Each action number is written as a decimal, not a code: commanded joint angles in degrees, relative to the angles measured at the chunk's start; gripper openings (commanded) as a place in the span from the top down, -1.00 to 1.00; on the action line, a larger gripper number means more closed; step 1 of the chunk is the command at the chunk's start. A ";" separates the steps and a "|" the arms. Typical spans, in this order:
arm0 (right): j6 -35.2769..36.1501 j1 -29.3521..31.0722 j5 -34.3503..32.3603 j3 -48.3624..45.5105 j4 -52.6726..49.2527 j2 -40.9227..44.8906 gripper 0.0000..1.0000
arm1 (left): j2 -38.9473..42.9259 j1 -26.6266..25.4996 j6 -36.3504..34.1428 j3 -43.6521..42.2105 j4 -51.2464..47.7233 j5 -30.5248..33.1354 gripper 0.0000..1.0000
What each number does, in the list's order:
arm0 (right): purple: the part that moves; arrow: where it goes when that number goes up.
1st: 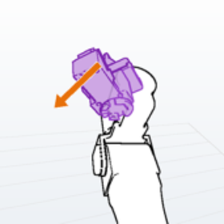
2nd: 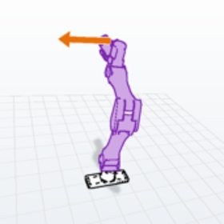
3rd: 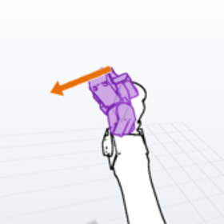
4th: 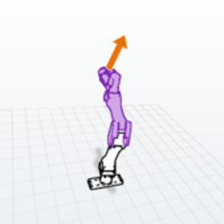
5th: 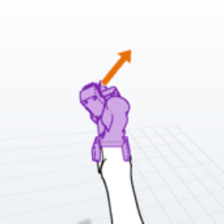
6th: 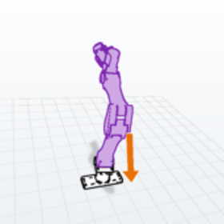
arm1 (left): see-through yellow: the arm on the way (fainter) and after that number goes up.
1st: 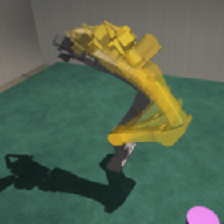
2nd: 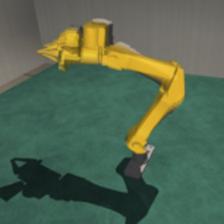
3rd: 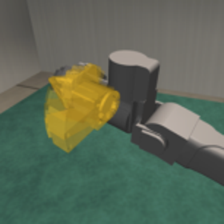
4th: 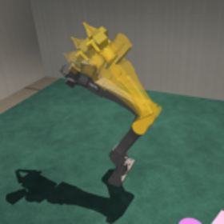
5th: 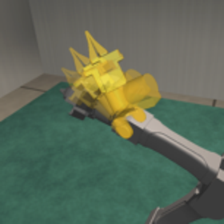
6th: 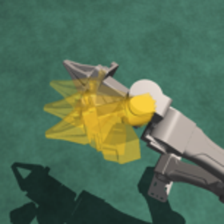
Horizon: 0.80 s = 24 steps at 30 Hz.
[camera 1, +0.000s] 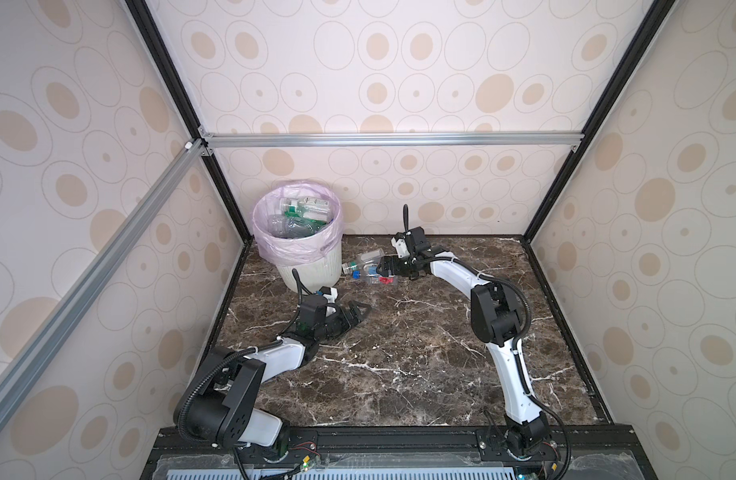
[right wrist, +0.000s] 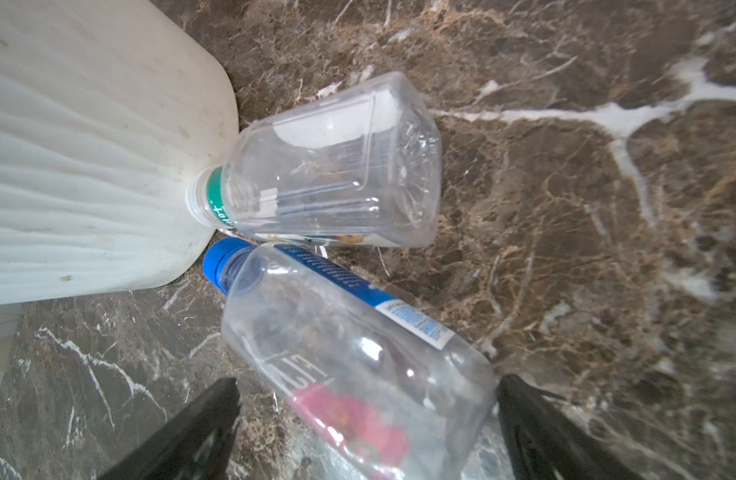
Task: Throw the plastic bottles in the bin
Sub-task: 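Close the right gripper on the blue-capped FIJI bottle's base and tilt it upright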
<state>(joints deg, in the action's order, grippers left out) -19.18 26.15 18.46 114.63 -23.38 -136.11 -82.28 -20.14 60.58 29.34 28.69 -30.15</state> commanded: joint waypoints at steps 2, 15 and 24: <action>1.48 2.28 0.69 -2.59 1.38 2.04 -0.99 | -0.08 1.31 -0.71 0.12 2.59 -1.55 -0.98; -2.23 6.21 -4.22 -22.78 7.47 18.42 -0.99 | 0.81 3.15 -2.21 -0.51 0.93 -1.99 -0.98; 0.81 5.30 -6.76 -14.37 5.06 11.67 -0.99 | 1.55 4.89 -2.15 -0.77 0.41 -2.63 -0.98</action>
<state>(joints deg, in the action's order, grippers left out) -19.66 31.77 12.78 97.47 -17.56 -120.57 -82.21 -15.77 59.48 28.62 29.10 -32.05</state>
